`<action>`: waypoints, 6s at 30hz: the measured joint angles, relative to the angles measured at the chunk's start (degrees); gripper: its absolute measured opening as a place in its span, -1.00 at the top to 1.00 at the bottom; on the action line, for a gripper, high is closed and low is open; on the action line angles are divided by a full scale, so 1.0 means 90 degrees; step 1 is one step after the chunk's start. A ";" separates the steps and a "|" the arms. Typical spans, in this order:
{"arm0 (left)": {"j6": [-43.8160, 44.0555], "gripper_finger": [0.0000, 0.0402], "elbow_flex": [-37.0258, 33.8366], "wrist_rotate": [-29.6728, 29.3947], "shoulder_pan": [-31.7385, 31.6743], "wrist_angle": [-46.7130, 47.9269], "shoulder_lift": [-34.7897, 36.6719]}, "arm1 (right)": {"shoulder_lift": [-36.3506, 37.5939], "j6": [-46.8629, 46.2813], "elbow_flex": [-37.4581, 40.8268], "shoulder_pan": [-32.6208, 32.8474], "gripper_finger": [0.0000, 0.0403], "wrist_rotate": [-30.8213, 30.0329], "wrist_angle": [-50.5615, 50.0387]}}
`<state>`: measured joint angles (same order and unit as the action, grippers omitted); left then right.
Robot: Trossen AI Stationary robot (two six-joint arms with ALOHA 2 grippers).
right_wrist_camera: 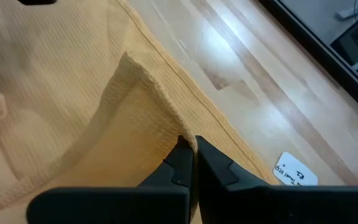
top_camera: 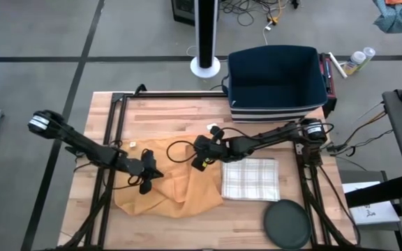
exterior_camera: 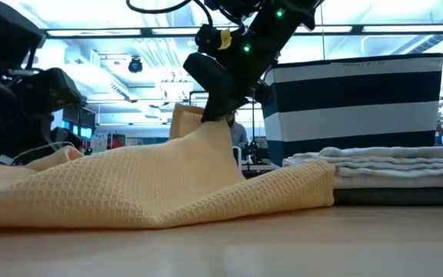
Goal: Fold kitchen towel into neat rectangle
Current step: Fold the orange towel
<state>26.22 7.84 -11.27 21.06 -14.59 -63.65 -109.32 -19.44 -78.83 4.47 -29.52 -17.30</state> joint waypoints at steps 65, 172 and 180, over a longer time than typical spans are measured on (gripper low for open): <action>-0.0963 0.99 0.1988 -0.0177 0.0158 0.3627 0.0783 | 0.1128 0.0963 -0.0210 0.0386 1.00 -0.0248 -0.0176; 0.2595 1.00 0.4766 0.3074 0.1678 0.7663 0.4086 | 0.2008 -0.1237 -0.0587 0.3236 1.00 0.1987 -0.0619; 0.2897 1.00 0.4195 0.3136 0.2134 0.6340 0.3962 | 0.1859 -0.1107 -0.0587 0.3727 1.00 0.0741 -0.0258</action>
<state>52.29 45.59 16.95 40.26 42.47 -28.00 -92.59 -29.40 -84.11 38.01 -22.85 -19.62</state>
